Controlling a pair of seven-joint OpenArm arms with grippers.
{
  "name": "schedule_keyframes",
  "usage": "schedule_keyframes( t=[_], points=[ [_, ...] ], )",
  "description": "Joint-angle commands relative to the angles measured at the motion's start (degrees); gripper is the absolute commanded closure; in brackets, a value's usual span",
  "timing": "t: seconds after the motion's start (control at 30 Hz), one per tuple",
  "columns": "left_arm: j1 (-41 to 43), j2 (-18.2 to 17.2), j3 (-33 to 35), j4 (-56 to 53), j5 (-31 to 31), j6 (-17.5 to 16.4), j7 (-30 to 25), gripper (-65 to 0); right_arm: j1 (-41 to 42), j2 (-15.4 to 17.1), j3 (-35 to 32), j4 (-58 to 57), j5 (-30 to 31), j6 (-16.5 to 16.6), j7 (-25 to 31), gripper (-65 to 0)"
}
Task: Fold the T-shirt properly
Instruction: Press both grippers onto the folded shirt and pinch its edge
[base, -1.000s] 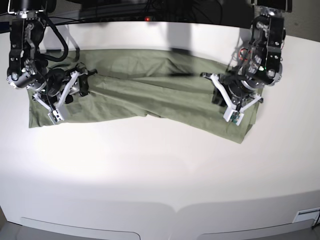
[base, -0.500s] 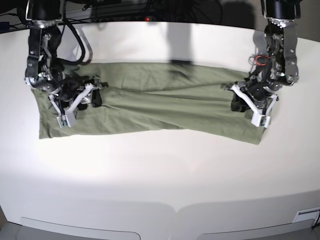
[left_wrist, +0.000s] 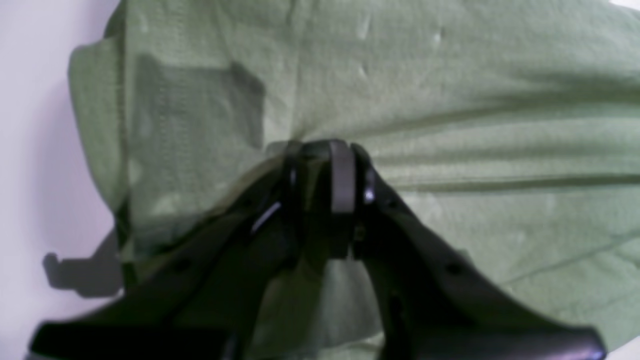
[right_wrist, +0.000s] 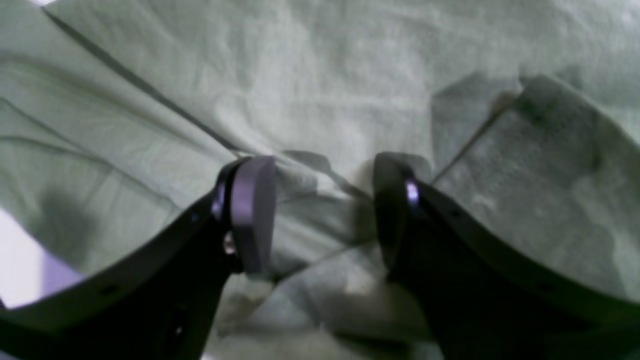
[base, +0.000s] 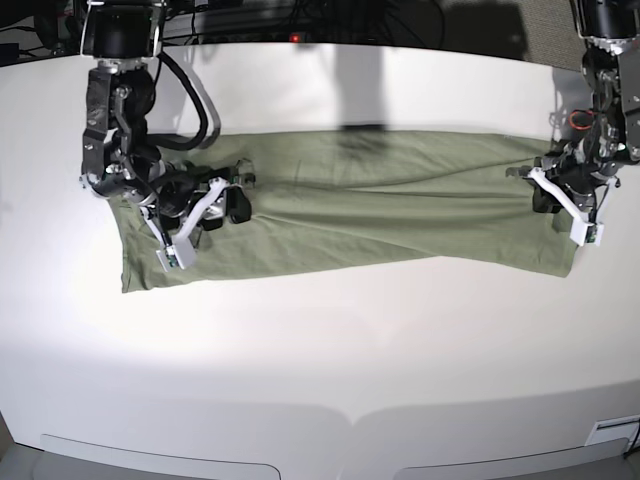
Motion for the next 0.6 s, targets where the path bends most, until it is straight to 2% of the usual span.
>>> schedule_keyframes(
  t=[0.0, 0.3, 0.57],
  points=[
    [0.02, -0.68, -0.07, -0.37, 1.31, 1.33, 2.49, -8.6, 0.92, 0.79, 0.20, 2.12, 1.42, 0.30, 0.42, -31.4],
    [0.07, -0.68, -0.07, 6.32, 1.33, 1.33, 0.33, -8.6, 1.11, 0.76, 0.20, 11.78, 2.56, 0.30, -2.16, -31.4],
    [0.04, -0.68, -0.07, 13.46, 1.38, 1.33, -0.24, -8.6, 1.11, 0.76, 0.20, 13.49, 4.81, 0.30, -4.09, -31.4]
  ],
)
